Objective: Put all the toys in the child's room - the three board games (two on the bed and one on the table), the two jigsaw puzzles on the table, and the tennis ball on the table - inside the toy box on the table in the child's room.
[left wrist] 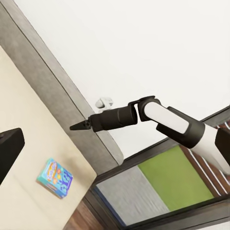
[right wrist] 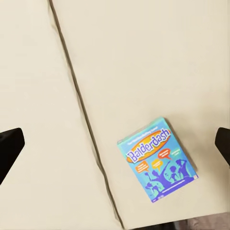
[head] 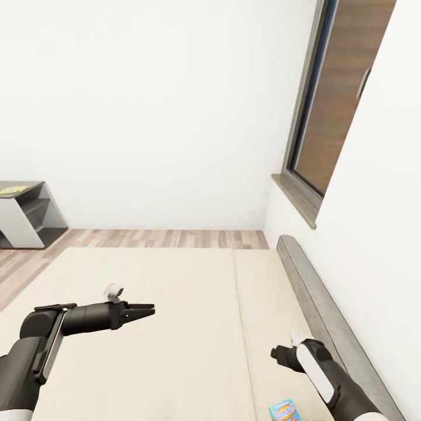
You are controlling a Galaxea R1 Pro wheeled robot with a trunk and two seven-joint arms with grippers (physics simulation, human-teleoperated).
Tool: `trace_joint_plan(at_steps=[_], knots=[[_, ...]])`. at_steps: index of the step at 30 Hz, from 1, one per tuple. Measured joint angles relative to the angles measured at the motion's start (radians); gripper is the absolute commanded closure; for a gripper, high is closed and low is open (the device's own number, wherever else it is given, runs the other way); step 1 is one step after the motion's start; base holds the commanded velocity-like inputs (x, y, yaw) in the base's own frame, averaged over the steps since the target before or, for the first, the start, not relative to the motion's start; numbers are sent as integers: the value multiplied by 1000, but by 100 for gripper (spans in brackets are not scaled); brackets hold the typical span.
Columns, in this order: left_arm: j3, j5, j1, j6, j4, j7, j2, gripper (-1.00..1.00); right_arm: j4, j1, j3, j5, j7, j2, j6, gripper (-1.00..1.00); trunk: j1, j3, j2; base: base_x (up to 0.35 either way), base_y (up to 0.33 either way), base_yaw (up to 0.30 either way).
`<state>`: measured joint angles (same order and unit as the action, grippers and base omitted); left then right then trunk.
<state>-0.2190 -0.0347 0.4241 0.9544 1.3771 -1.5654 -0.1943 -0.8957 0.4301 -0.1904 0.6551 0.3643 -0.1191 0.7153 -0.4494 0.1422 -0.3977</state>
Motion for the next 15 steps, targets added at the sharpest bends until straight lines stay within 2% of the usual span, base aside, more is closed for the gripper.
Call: trace_joint_plan(at_steps=[9,15], knots=[[8,-6,0,0,0,0,10,-100,18,0,1,0,0,-4,0,-100,0,15,0,0,0,0],[8,-3,0,1,0,0,8,-100,18,12,0,0,-2,-3,7,-100,0,24,0,0,0,0]])
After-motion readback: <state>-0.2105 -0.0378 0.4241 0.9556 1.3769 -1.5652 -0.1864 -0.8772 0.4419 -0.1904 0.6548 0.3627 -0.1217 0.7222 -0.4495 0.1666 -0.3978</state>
